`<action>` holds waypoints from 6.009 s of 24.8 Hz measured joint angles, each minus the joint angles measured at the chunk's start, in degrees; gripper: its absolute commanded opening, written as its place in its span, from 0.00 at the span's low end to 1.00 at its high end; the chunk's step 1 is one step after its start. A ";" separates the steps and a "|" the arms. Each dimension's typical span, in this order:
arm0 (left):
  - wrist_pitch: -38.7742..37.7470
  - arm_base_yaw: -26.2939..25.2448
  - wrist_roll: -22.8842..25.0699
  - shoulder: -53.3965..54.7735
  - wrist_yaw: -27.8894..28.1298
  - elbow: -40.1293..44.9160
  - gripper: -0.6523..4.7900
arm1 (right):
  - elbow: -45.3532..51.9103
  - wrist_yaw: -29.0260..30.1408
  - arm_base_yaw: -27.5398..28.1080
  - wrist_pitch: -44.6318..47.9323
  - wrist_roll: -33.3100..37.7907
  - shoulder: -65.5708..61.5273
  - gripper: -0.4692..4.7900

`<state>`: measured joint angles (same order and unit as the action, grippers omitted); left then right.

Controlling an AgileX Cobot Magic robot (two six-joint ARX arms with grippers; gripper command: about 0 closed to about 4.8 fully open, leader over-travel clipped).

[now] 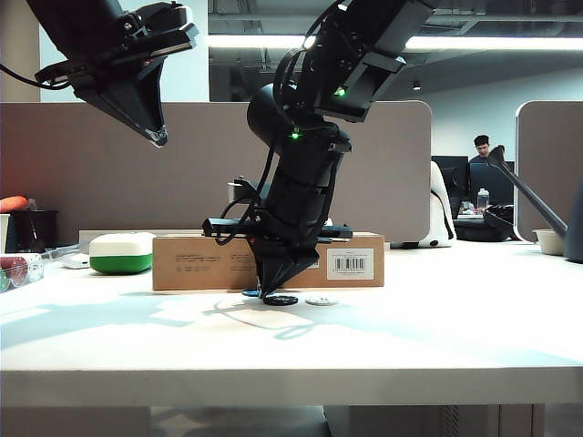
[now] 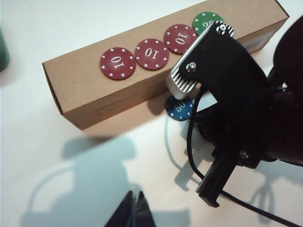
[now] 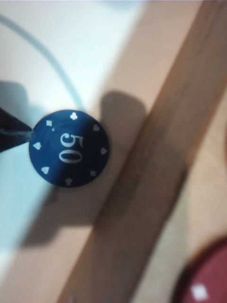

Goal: Push the chip, whose value equals the sum of all the chip values on the rectangular box, forward next to the box.

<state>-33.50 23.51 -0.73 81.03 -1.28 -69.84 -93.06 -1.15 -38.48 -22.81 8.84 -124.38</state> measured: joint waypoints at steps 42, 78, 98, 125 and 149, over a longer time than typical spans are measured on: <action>0.11 0.00 0.00 -0.02 0.00 0.00 0.11 | 34.03 -0.22 0.07 -5.66 2.69 53.46 0.08; -9.09 -17.68 3.85 -63.28 -0.85 14.45 0.11 | 56.17 0.87 0.00 -10.75 5.01 71.25 0.09; 33.09 -18.62 -12.70 -80.87 4.55 69.31 0.11 | 56.17 0.87 0.00 -10.54 5.01 71.25 0.09; 33.68 -18.62 3.74 -80.87 4.96 69.66 0.11 | 56.15 0.87 0.02 -10.54 5.01 71.25 0.09; 33.68 -18.60 3.74 -80.87 4.98 69.66 0.11 | 56.39 1.01 0.00 -10.67 5.01 74.18 0.09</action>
<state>0.19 4.91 3.01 0.16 3.70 -0.19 -36.67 -0.14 -38.48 -33.47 13.85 -50.19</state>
